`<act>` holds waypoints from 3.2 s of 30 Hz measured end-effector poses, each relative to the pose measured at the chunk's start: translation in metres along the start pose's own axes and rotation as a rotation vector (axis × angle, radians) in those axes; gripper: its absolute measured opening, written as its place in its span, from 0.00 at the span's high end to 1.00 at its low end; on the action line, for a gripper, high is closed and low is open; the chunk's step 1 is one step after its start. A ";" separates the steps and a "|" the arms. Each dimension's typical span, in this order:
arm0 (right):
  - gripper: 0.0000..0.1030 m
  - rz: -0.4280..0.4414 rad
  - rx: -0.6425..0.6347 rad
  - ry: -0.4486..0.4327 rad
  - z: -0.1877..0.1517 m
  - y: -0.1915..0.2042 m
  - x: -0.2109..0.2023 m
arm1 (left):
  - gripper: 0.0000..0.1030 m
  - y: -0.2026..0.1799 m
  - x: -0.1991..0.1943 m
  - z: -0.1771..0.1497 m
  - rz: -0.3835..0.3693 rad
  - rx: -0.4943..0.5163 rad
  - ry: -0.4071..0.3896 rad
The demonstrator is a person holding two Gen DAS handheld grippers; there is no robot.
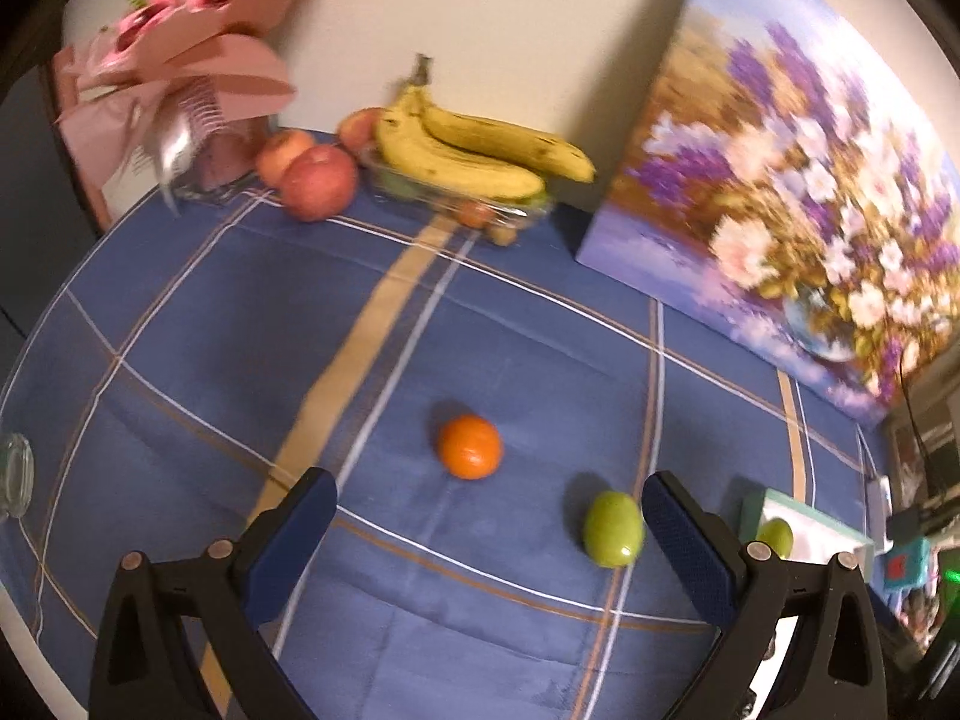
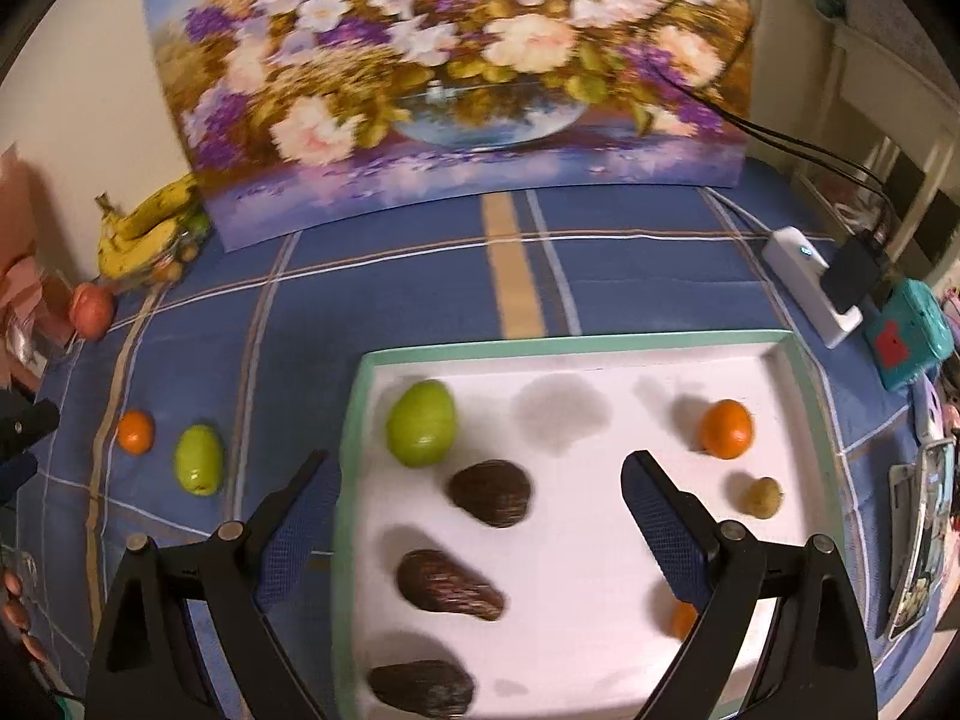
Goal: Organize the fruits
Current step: 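Move both open tools back toward the remaining green pear and mandarin orange, then grasp the mandarin orange with the left tool while the right tool grasps the green pear, then carry the mandarin orange over the tray with the left tool while the right tool carries the pear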
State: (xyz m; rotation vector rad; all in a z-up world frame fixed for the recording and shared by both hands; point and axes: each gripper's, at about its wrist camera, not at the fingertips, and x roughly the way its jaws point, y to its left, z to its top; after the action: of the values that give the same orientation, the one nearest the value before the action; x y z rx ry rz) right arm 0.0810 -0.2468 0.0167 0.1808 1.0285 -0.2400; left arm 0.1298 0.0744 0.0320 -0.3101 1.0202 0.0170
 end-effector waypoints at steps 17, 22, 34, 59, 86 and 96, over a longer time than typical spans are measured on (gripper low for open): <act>0.08 0.193 -0.055 0.061 -0.004 0.086 0.015 | 0.00 0.054 0.016 0.012 -0.083 -0.096 0.013; 0.08 0.212 -0.061 0.106 0.007 0.105 0.023 | 0.00 0.055 0.031 0.014 -0.036 -0.061 0.054; 0.08 0.219 -0.122 0.179 0.020 0.146 0.044 | 0.00 0.060 0.061 0.022 -0.075 -0.087 0.097; 0.37 0.163 -0.217 0.295 -0.002 0.178 0.107 | 0.51 0.025 0.118 0.014 -0.163 0.021 0.223; 0.60 0.188 -0.202 0.274 -0.020 0.159 0.067 | 0.63 0.015 0.076 -0.007 -0.195 0.038 0.202; 0.60 0.199 -0.163 0.246 -0.037 0.133 0.034 | 0.63 -0.008 0.042 -0.029 -0.201 0.090 0.184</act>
State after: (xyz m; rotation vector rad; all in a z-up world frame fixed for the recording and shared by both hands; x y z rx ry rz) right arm 0.1044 -0.1130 -0.0266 0.1655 1.2593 0.0488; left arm 0.1286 0.0537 -0.0152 -0.3349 1.1639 -0.2427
